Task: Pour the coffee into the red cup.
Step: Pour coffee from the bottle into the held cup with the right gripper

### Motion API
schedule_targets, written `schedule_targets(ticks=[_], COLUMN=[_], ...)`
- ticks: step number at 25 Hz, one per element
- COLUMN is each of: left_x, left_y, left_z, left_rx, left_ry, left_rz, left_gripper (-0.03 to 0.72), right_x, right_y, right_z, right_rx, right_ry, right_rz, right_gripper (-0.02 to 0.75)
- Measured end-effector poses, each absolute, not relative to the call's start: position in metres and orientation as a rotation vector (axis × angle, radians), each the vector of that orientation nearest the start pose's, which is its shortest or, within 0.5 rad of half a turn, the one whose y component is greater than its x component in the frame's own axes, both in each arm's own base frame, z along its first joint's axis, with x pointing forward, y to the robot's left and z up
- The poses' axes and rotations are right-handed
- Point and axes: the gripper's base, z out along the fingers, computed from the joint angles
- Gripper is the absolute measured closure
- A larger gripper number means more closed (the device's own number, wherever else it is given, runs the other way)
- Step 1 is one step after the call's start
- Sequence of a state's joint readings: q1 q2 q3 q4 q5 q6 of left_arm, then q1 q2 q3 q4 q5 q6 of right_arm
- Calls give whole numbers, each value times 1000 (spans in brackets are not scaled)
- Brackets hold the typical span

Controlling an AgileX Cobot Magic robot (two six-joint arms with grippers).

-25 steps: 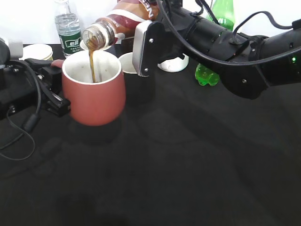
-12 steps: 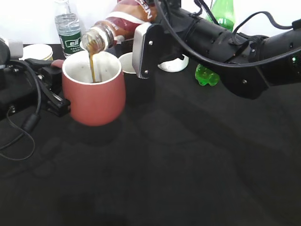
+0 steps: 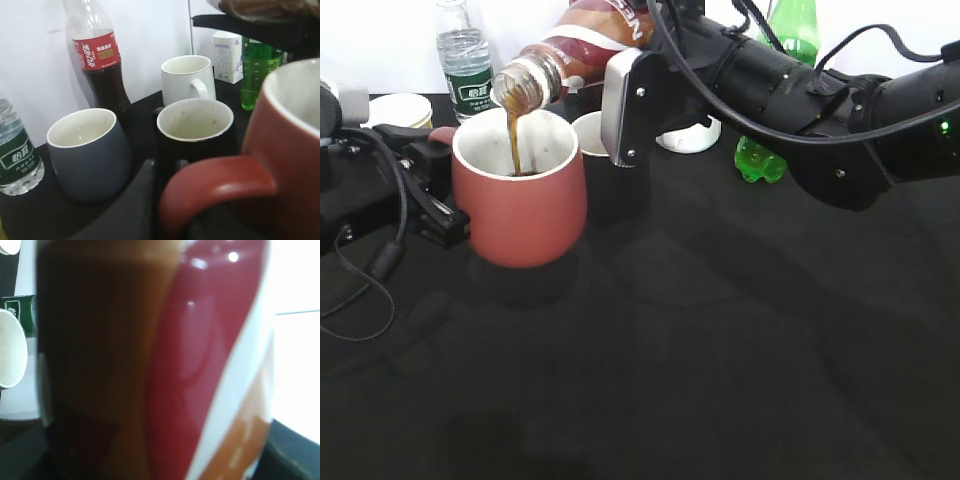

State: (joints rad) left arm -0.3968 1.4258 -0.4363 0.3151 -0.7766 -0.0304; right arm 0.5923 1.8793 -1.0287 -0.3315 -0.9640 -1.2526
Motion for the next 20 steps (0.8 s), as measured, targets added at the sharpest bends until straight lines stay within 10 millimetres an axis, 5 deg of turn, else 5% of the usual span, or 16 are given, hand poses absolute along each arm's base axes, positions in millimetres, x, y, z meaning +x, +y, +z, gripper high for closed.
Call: schedule_targets(ticks=[20], left_x=[230], left_y=[-118], left_z=[211], left_rx=[661], left_ry=[1601], left_rz=[-334], left_gripper=[620], right_x=[323], right_y=[246], right_z=[238], right_rx=[-1321], right_ry=[530], right_rz=[-533], right_gripper=[204])
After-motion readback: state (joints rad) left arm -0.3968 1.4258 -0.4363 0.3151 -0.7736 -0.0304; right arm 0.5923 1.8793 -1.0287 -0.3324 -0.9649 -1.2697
